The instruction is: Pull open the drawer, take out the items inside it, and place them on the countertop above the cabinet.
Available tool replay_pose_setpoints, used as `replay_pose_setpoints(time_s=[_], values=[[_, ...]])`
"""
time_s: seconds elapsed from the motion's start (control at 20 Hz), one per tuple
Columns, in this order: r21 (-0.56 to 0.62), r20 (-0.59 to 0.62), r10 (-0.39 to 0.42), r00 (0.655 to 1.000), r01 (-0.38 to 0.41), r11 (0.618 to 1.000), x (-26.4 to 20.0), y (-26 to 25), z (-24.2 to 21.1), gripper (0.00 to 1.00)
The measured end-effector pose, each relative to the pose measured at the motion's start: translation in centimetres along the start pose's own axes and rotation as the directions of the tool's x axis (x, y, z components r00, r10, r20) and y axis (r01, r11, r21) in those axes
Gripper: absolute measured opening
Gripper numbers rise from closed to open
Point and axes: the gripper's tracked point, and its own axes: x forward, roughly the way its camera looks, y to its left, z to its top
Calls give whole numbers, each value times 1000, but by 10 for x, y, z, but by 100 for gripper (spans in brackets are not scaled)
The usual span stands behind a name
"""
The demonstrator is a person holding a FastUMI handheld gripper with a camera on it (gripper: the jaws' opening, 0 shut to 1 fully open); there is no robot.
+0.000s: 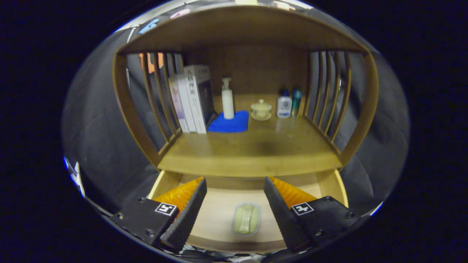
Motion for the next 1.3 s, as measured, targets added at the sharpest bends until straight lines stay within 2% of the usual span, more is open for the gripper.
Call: replay_pose_setpoints(time_s=[0.1,0.2,0.4,0.65,0.8,0.9,0.95,1.05,1.25,1.3], values=[[26,-102,13,995,-10,1000,23,-3,-21,99],[37,-186,-14,982,22,999,32,-13,-33,96],[83,-335,-10,942,41,996,58,-24,-68,92],[91,-446,-24,895,72,993,68,-29,-102,76],[63,-508,-63,859,110,992,71,-37,-121,64],[74,-535,-68,842,127,989,72,-38,-129,63],[71,-541,-78,837,139,988,71,-40,-130,57],[65,-544,-80,835,137,988,73,-40,-130,36],[41,-519,-66,852,102,994,70,-37,-124,21],[34,-512,-64,856,94,995,67,-37,-122,20]])
